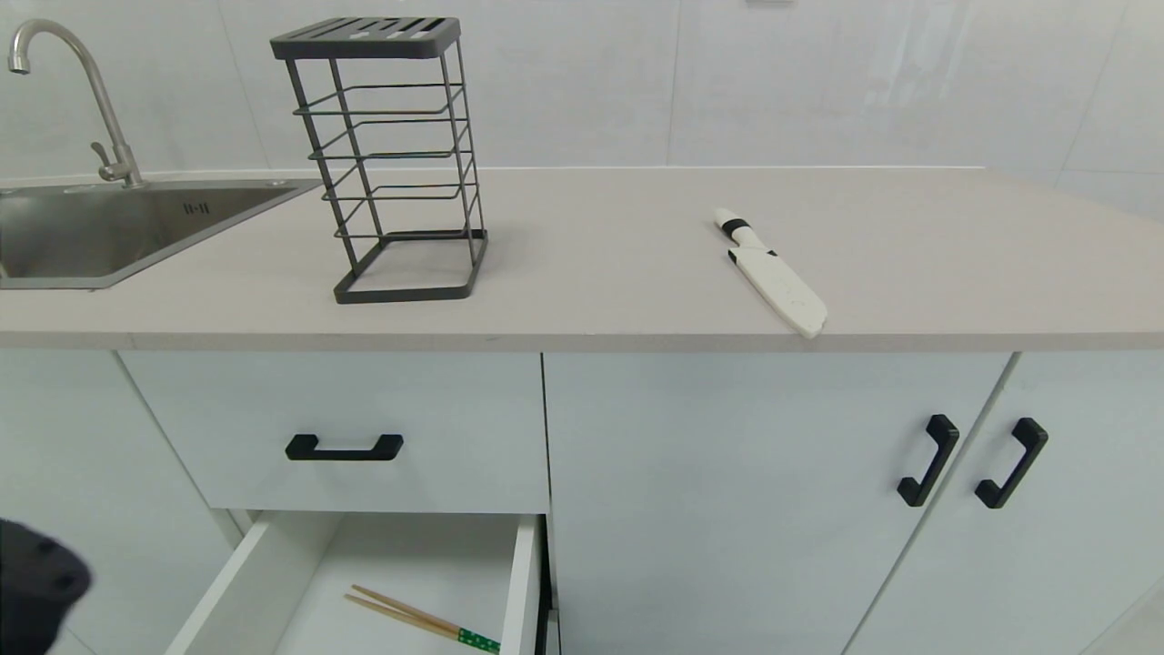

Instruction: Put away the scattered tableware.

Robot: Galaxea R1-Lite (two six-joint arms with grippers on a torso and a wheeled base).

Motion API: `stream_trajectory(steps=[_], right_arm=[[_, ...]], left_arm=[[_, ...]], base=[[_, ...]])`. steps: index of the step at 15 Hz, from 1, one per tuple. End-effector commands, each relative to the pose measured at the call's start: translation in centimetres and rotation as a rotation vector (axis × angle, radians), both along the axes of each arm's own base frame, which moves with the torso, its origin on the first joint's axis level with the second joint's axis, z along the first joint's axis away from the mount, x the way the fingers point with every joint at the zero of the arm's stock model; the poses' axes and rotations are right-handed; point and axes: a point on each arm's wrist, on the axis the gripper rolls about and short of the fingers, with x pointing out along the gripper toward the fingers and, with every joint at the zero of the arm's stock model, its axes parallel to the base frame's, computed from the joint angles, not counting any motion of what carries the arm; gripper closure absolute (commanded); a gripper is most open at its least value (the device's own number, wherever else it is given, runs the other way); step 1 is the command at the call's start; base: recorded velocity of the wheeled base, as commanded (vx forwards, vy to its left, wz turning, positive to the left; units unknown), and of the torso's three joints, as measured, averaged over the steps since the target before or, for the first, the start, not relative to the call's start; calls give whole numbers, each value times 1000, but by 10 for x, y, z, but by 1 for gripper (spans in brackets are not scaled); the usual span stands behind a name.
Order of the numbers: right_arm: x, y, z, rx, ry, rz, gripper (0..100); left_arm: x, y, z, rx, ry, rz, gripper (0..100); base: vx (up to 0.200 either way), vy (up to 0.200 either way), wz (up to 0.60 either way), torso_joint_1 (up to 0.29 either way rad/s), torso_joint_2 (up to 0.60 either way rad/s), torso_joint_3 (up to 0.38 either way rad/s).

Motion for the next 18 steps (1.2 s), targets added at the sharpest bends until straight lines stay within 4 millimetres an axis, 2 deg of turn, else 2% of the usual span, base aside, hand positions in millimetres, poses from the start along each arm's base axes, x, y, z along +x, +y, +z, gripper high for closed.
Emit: stream_trajectory(steps=[1,3,4,8,10,12,15,18], right_arm=[[0,0,0,-2,0,1,0],[0,0,0,0,1,1,0],[0,0,0,0,0,1,0],[0,0,0,0,0,1,0],[0,0,0,0,0,1,0],[0,0,0,0,0,1,0],[0,0,0,-2,0,1,0],[0,0,0,-2,0,1,0]], left_arm=[[31,-59,-47,165,175,-204,0],[26,-68,-49,170,211,-188,0],[23,-72,-48,162,210,-193,100],[16,-80,-49,170,210,-203,100],[18,-80,-52,212,194,-161,100],[27,-88,-60,259,121,-70,100],[34,-103,-70,268,40,-42,100],[33,-100,-76,341,-6,-2,100]], base=[[0,0,0,0,0,0],[0,0,0,0,0,0],[0,0,0,0,0,0],[0,0,0,0,0,0],[0,0,0,0,0,0],[0,0,0,0,0,0],[0,0,0,0,0,0],[0,0,0,0,0,0]])
